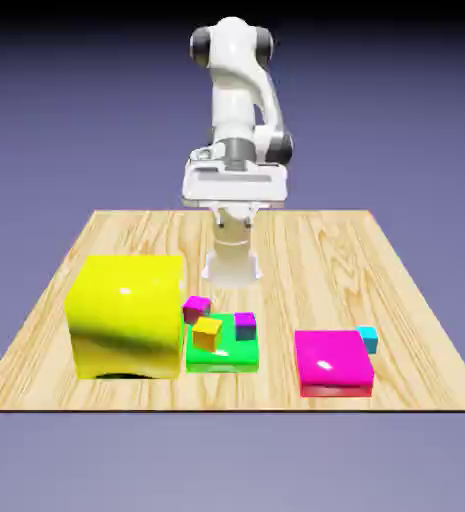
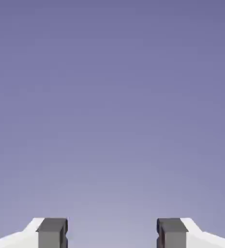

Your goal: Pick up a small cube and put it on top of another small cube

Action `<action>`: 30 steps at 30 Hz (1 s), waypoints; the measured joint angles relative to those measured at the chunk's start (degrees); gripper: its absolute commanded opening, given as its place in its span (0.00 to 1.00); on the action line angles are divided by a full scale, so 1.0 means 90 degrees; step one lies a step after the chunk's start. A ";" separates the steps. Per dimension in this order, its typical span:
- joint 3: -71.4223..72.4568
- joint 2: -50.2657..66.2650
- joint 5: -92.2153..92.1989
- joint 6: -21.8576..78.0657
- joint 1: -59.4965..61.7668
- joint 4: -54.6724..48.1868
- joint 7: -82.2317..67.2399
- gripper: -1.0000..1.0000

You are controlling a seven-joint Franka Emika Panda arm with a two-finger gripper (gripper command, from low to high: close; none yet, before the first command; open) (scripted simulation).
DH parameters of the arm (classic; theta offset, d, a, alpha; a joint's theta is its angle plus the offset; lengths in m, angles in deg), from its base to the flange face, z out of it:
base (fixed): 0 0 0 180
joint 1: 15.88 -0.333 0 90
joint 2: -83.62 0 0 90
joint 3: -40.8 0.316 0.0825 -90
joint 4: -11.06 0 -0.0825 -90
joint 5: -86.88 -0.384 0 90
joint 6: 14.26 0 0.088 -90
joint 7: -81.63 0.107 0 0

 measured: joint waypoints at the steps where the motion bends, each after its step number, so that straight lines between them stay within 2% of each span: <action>1: 0.0085 0.0231 0.0100 0.0154 -0.0117 -0.0123 -0.0092 0.50; 23: 0.1946 0.5307 0.2309 0.3549 -0.2701 -0.2827 -0.2118 0.50; 25: 0.1992 0.5431 0.2363 0.3632 -0.2764 -0.2893 -0.2168 0.50; 29: 0.1476 0.6353 0.3044 0.2840 -0.3046 -0.2969 -0.1678 0.50; 30: 0.1413 0.6465 0.3127 0.2743 -0.3080 -0.2979 -0.1618 0.00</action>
